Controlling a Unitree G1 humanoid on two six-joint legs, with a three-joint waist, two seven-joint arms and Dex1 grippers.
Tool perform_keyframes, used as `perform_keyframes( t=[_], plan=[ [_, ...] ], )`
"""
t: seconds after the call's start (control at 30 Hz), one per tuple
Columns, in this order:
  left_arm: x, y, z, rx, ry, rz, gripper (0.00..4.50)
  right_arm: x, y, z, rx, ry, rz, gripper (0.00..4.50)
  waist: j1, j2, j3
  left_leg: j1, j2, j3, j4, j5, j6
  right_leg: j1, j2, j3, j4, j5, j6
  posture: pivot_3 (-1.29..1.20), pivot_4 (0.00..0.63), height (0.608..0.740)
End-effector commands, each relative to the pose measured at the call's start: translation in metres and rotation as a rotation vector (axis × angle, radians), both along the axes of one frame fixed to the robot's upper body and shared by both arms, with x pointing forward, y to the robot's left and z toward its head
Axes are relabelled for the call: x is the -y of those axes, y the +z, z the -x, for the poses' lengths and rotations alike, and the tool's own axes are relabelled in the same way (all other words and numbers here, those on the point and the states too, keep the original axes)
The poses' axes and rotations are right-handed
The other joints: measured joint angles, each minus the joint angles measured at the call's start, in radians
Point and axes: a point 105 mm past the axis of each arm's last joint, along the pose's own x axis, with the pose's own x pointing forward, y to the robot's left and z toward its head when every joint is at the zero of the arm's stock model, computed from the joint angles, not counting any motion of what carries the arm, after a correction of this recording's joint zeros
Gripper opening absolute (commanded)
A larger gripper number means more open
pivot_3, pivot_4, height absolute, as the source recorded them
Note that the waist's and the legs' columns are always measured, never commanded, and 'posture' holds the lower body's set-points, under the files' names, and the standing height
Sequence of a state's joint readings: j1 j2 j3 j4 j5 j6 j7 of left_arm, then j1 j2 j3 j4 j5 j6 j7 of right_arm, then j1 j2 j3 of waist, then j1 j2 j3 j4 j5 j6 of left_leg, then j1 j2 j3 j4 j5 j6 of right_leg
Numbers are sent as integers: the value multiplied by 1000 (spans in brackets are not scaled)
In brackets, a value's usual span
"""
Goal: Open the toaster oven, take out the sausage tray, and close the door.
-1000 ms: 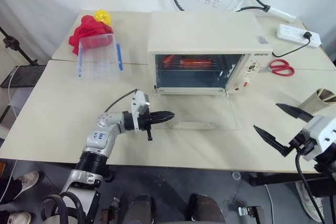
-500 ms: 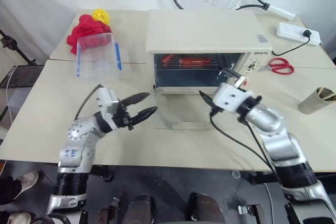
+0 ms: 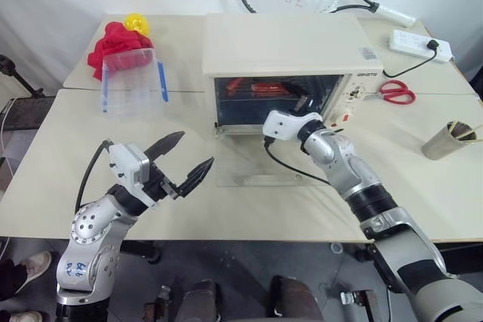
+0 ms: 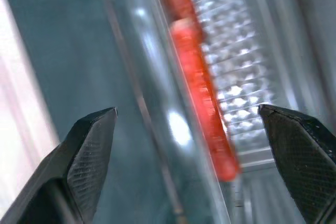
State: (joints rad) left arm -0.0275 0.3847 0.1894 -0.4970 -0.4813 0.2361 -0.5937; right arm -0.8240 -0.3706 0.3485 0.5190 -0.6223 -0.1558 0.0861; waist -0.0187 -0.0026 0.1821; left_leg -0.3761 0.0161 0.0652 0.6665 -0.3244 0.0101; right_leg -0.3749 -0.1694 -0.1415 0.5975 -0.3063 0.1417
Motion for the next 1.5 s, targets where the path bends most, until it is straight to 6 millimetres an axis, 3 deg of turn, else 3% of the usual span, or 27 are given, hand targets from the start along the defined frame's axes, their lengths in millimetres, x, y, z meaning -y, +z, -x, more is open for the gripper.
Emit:
perform_keyframes(
  t=[0.03,0.2,0.37,0.77,0.93,1.17,1.5],
  plan=[
    [3,7,5,44,6,-14,4500,-11,15,0,63,26,-10,3554,-6,0,0,0,0,0,0,0,0,0,0,0,0,0,0,0,150,740],
    [4,4,6,34,-10,-18,4500,-16,15,-4,71,34,2,2030,-12,0,0,0,0,0,-1,0,0,-1,0,1,0,0,0,0,150,740],
    [-1,7,-7,39,-4,-4,4500,-18,16,-5,72,35,12,368,-10,0,0,0,0,0,0,0,0,-1,0,1,0,0,0,0,150,740],
    [10,30,-50,112,-136,-17,4500,-23,47,1,155,85,29,368,-11,0,0,0,0,1,-1,0,0,-1,1,1,0,0,0,0,150,740],
    [18,44,-72,118,-182,29,4500,-25,47,2,144,96,34,368,-13,0,0,-1,0,2,-1,0,0,-2,1,0,0,0,0,0,150,740],
    [26,44,-88,138,-157,-3,4500,-22,48,6,144,102,49,368,-13,0,0,-1,0,3,-1,0,0,-2,1,0,0,0,0,0,150,740],
    [29,43,-100,127,-148,-10,4500,-16,46,34,131,131,99,368,-10,0,0,-3,0,4,0,0,0,-2,1,-3,0,0,0,0,150,740]
  ],
)
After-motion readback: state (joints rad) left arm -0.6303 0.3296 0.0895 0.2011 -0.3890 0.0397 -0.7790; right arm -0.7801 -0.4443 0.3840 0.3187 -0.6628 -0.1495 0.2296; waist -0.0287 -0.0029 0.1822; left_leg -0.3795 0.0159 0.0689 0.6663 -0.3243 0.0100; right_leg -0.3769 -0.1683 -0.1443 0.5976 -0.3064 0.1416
